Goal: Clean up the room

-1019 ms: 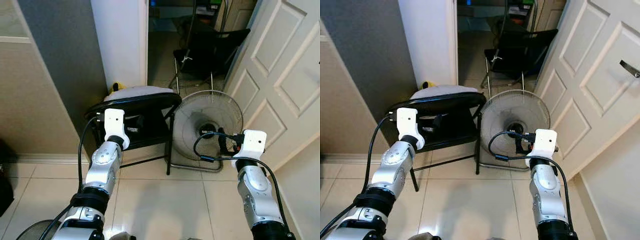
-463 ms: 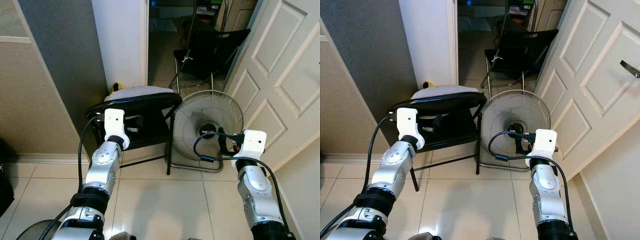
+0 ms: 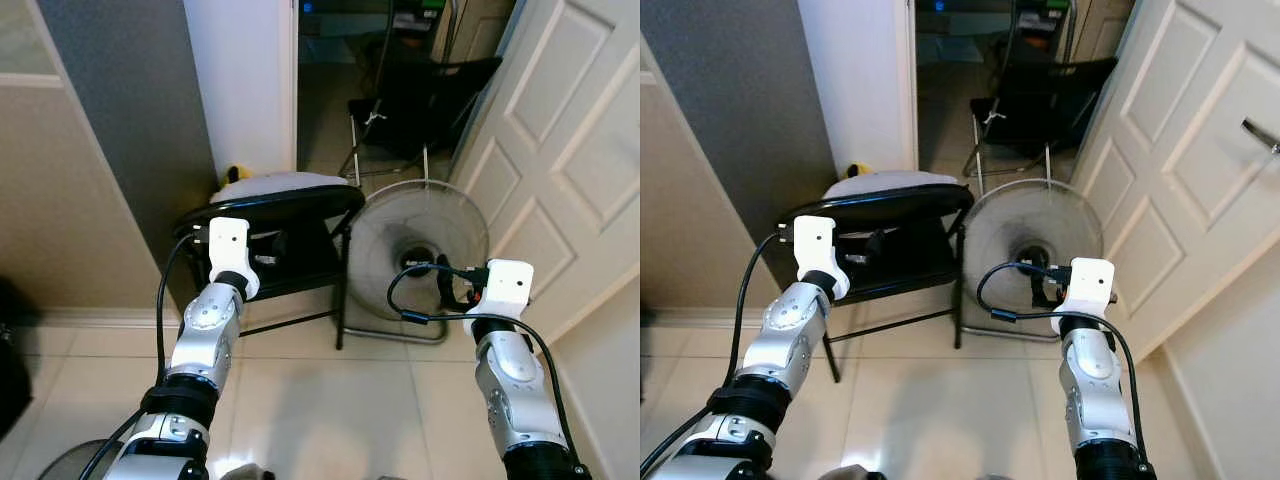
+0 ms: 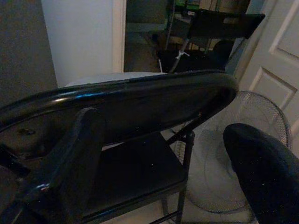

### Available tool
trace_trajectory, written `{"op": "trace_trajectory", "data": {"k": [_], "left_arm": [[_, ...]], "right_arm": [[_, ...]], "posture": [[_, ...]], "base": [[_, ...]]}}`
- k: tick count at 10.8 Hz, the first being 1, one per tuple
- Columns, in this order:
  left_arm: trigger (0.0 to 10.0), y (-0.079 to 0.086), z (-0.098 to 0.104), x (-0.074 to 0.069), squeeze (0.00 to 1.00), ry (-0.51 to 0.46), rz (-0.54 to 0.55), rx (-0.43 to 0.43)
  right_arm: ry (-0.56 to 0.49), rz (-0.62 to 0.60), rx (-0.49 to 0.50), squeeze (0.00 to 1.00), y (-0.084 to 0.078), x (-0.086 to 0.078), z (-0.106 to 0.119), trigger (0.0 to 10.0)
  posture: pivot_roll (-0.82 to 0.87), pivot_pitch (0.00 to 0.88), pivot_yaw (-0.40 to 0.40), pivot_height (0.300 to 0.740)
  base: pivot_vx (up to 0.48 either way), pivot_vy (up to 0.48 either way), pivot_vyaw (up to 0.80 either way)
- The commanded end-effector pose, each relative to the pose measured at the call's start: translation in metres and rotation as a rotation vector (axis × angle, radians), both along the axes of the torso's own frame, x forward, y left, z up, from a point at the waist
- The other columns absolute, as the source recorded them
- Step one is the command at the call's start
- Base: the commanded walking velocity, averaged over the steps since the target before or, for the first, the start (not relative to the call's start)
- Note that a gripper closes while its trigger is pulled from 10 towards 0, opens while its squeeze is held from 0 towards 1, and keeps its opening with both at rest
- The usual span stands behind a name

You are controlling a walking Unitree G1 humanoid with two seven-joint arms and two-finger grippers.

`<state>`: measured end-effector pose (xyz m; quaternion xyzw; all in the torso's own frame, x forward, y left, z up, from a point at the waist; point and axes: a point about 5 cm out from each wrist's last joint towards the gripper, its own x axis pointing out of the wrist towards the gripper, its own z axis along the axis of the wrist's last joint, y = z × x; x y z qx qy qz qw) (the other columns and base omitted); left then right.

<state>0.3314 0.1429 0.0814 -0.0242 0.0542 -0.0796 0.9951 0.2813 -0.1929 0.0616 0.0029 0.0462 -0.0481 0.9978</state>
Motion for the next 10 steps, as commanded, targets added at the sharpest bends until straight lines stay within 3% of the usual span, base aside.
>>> {"op": "trace_trajectory", "data": {"k": [1,2,3,5,7,8,10], "left_arm": [[10.0,-0.004,0.004,0.003,0.0,-0.009,-0.017,-0.001],[10.0,0.004,0.004,0.0,0.0,-0.016,0.031,0.054],[10.0,0.003,0.009,0.006,0.0,-0.026,0.013,0.068],[10.0,0.004,0.01,0.011,0.0,-0.011,0.022,0.041],[10.0,-0.01,0.008,0.0,0.0,-0.034,-0.012,0.073],[10.0,-0.008,0.01,-0.003,0.0,-0.055,-0.028,0.115],[10.0,0.004,0.013,-0.002,0.0,-0.047,-0.043,0.143]], "right_arm": [[-0.002,-0.008,-0.01,0.0,-0.002,0.003,0.002,10.0],[-0.008,0.114,0.005,0.0,0.025,0.039,0.015,10.0],[-0.024,0.132,0.007,0.0,0.032,0.044,0.021,10.0],[-0.031,0.165,-0.016,0.0,0.039,0.044,0.02,10.0],[-0.037,0.176,-0.028,0.0,0.031,0.037,0.015,10.0],[-0.035,0.147,-0.022,0.0,0.025,0.031,0.009,10.0],[-0.02,0.112,0.01,0.0,0.03,0.027,0.001,10.0]], "posture": [[0.0,0.0,0.0,0.74],[0.12,0.0,-0.142,0.74],[0.1,0.0,-0.131,0.74],[0.09,0.0,-0.131,0.74],[0.11,0.0,-0.129,0.74],[0.11,0.0,-0.125,0.74],[0.12,0.0,-0.071,0.74]], "base": [[0.0,0.0,0.0],[0.0,0.0,0.0],[0.0,0.0,0.0],[0.0,0.0,0.0],[0.0,0.0,0.0],[0.0,0.0,0.0],[0.0,0.0,0.0]]}}
